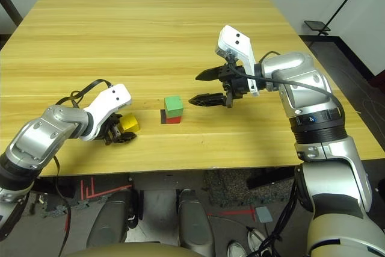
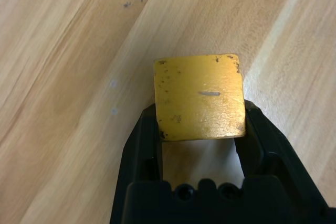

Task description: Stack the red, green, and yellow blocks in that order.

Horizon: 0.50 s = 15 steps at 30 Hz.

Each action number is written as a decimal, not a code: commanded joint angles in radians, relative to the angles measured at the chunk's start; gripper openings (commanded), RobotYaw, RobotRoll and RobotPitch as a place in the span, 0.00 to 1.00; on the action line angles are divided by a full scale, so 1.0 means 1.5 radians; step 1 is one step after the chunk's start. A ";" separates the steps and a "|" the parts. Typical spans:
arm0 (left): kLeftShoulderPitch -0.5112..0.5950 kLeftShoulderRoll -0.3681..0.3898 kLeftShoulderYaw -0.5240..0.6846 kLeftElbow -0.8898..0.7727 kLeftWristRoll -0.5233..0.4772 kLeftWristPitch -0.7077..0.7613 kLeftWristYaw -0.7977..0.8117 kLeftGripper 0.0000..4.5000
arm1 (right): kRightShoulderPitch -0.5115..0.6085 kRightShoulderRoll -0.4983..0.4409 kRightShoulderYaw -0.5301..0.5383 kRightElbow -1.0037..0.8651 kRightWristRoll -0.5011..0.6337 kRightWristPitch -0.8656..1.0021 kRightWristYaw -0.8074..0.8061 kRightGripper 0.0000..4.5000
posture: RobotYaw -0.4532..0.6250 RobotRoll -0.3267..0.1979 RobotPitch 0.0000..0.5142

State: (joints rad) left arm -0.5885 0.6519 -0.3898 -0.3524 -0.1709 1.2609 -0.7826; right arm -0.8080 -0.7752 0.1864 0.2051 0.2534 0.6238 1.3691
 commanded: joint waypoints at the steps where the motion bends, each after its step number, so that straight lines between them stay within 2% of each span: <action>1: -0.063 0.006 0.016 -0.008 -0.036 0.019 -0.021 0.46 | 0.013 -0.012 0.001 -0.016 0.001 -0.001 0.004 1.00 | 0.65 0.36 0.17; 8: -0.225 -0.009 -0.001 0.078 -0.072 -0.020 -0.069 0.46 | 0.039 -0.024 -0.005 -0.051 0.016 0.016 0.011 1.00 | 0.63 0.38 0.17; 11: -0.294 -0.048 -0.040 0.170 -0.059 -0.076 -0.093 0.46 | 0.055 -0.030 -0.008 -0.070 0.023 0.020 0.018 1.00 | 0.62 0.39 0.17; 15: -0.328 -0.091 -0.069 0.241 -0.053 -0.117 -0.112 0.46 | 0.070 -0.031 -0.013 -0.094 0.032 0.032 0.012 1.00 | 0.60 0.40 0.17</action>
State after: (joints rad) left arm -1.0680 0.5310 -0.4617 -0.0286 -0.2562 1.1109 -0.9333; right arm -0.7170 -0.8141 0.1777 0.0896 0.2827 0.6605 1.3893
